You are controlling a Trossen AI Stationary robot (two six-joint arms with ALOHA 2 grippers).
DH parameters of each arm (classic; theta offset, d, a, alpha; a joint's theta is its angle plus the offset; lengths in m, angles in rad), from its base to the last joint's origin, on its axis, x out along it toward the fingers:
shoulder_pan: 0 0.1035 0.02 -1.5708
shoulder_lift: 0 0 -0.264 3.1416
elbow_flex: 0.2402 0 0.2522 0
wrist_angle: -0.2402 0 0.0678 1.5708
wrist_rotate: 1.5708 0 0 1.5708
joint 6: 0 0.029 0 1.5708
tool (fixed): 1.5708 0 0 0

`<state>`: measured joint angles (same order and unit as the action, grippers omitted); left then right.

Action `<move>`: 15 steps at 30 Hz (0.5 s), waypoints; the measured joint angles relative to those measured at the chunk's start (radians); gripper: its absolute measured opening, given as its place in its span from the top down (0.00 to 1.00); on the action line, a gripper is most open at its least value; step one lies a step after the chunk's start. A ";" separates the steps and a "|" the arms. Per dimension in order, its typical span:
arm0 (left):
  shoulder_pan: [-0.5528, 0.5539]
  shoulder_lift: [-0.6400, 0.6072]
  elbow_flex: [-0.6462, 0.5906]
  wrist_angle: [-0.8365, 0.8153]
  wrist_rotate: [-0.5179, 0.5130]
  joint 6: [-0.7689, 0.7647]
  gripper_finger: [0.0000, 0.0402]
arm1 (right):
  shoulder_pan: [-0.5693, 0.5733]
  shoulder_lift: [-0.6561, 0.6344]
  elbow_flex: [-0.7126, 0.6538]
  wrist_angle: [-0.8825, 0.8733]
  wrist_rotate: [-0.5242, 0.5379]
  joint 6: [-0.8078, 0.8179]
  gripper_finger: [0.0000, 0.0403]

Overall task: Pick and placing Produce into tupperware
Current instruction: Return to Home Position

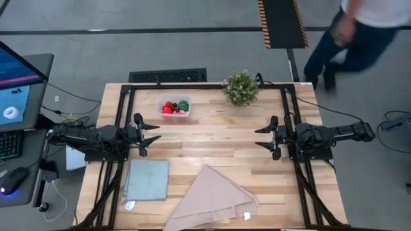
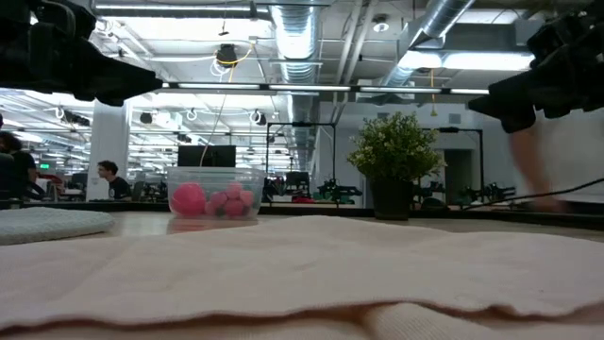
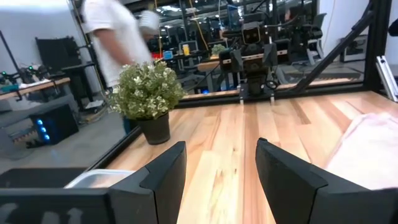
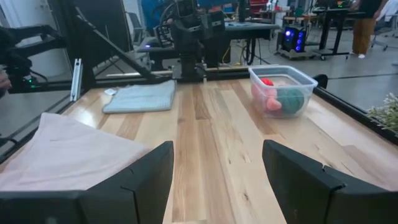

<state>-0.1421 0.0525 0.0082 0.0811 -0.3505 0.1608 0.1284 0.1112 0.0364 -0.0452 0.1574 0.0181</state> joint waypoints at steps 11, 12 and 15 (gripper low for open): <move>0.000 0.000 -0.001 0.000 0.003 -0.022 0.54 | 0.000 0.000 0.000 0.000 0.000 0.000 0.33; 0.000 0.000 -0.001 0.000 0.003 -0.028 0.54 | 0.000 0.000 0.000 0.000 0.000 0.000 0.33; 0.000 0.000 -0.001 0.000 0.003 -0.037 0.54 | 0.000 0.000 0.000 0.000 0.000 0.000 0.33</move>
<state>-0.1421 0.0525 0.0074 0.0811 -0.3474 0.1233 0.1284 0.1112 0.0360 -0.0456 0.1574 0.0185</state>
